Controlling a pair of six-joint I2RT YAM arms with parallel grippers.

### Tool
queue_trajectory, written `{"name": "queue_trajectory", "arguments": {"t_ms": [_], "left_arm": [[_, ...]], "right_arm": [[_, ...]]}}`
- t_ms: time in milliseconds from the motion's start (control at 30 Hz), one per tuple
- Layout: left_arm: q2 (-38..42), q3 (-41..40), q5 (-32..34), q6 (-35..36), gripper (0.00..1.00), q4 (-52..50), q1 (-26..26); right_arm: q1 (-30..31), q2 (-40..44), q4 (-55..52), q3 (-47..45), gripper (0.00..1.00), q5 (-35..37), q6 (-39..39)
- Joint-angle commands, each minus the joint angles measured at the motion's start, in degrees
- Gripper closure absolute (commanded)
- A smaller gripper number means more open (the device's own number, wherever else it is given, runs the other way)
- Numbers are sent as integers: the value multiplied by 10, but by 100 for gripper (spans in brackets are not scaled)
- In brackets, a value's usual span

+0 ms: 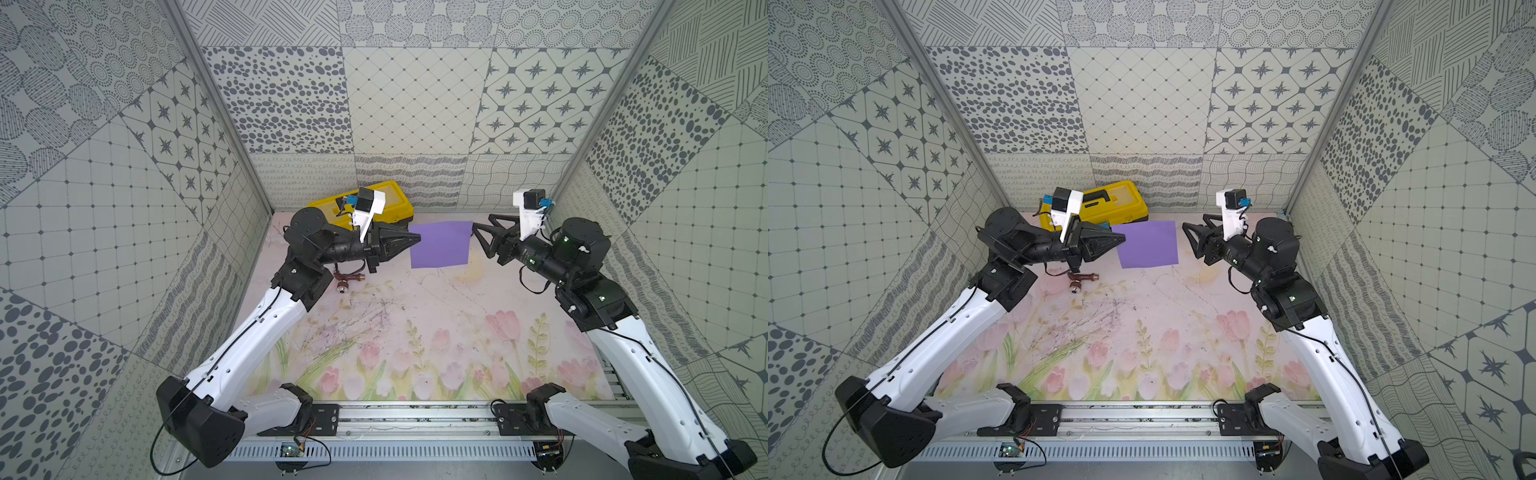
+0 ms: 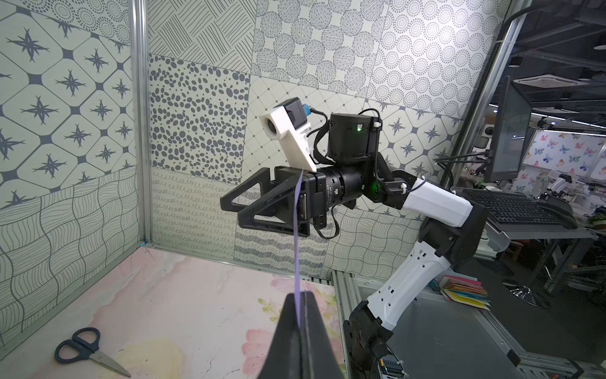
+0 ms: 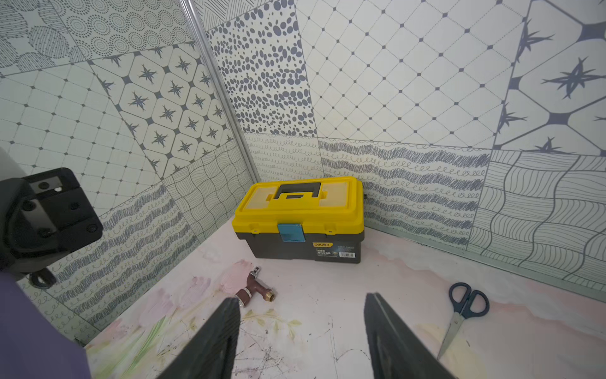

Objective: Fold the square paper along the opposite sides
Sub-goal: Fold the paper.

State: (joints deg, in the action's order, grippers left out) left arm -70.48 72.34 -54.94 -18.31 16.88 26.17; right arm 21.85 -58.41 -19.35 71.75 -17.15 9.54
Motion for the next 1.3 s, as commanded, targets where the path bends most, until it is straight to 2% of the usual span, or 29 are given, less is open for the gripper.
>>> {"name": "queue_trajectory", "arguments": {"t_ms": [0,233,433,700,1267], "left_arm": [[2,9,-5,7,100,-17,2],[-8,25,47,31,100,-56,2],[-14,36,78,34,100,-69,2],[-21,43,111,49,100,-96,2],[-31,49,115,42,100,-108,3]], "right_arm": [[1,-4,30,1,36,-25,-12],[2,16,28,3,39,-129,-1],[4,23,23,2,41,-181,16],[23,21,21,1,42,-203,24],[108,-43,8,36,43,-185,-17]]}}
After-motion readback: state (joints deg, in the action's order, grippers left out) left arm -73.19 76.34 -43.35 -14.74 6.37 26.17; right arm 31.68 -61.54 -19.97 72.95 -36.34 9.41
